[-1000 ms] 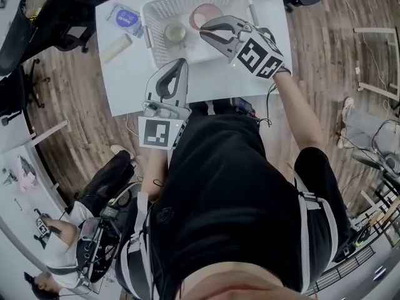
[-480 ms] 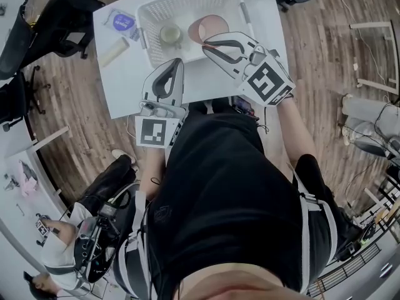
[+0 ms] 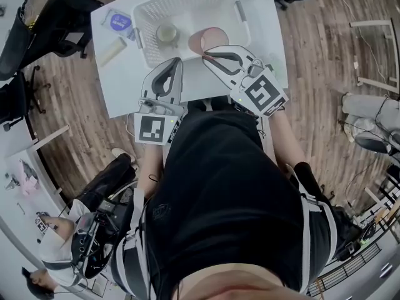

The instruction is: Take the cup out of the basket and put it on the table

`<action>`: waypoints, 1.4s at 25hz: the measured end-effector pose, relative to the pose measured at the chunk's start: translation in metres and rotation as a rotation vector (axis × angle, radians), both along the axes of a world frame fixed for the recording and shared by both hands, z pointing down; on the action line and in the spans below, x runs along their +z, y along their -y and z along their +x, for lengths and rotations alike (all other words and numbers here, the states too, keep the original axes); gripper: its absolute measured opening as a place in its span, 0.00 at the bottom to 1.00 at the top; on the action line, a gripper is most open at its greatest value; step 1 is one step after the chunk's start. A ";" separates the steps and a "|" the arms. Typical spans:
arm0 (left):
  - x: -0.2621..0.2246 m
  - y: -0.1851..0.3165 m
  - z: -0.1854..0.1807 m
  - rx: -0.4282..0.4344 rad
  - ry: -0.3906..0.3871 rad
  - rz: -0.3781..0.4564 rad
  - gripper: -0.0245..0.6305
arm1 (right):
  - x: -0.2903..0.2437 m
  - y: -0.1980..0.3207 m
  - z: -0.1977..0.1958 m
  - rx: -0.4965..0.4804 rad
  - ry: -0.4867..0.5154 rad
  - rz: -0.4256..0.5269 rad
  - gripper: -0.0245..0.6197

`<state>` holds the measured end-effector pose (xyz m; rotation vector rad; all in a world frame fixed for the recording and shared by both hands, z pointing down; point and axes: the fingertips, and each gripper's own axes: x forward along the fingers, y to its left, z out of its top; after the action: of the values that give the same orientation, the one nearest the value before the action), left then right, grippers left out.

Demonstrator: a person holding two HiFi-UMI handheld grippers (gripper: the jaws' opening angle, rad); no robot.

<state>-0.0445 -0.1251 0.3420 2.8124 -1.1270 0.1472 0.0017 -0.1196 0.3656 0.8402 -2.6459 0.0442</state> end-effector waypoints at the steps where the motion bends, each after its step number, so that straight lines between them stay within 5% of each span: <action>1: 0.000 0.000 0.002 -0.002 0.003 0.001 0.07 | 0.001 -0.001 0.002 0.004 0.001 0.002 0.10; 16: 0.017 -0.029 0.043 -0.144 0.011 -0.041 0.07 | 0.015 -0.017 0.049 -0.045 0.061 0.018 0.10; 35: 0.010 -0.088 0.004 -0.070 -0.003 -0.025 0.07 | -0.001 -0.074 0.008 0.028 0.066 0.038 0.10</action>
<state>-0.0406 -0.0370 0.3519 2.7463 -1.2123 0.1507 0.0094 -0.0452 0.3649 0.9035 -2.7039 0.0291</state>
